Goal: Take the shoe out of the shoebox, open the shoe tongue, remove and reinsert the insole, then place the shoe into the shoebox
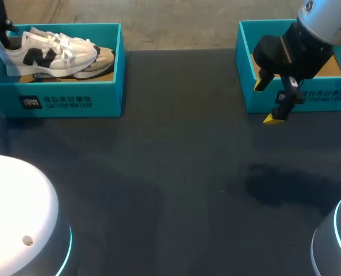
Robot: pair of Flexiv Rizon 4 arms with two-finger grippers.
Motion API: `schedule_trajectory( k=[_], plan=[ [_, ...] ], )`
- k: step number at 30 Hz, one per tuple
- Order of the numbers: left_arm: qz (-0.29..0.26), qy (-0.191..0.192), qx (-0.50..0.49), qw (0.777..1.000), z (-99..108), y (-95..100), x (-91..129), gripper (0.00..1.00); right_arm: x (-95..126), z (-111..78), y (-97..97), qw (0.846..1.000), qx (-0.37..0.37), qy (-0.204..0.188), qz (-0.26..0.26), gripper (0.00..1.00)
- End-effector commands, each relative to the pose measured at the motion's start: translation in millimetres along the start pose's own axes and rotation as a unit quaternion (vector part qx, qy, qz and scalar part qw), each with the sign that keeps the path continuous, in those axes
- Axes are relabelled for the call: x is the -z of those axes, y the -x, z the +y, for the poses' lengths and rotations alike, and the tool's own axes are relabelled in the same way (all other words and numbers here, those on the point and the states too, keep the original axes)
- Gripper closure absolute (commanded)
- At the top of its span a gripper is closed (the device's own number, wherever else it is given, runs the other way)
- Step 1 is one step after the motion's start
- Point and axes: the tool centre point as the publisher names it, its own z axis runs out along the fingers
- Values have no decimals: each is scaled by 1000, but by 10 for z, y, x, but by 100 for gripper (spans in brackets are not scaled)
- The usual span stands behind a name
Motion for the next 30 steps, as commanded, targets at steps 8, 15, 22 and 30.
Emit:
schedule_trajectory(
  k=[8,15,22,30],
  plan=[
    [-18,0,22,1000,-55,-69,338,100,-12,9,12,1000,-1,-2,1,0],
    [-11,15,32,999,-142,-53,521,100,-12,9,12,1000,-1,-2,1,0],
    [-11,15,32,999,-142,-53,521,100,-12,9,12,1000,-1,-2,1,0],
    [-11,15,32,999,-142,-53,521,100,-12,9,12,1000,-1,-2,1,0]
  ],
)
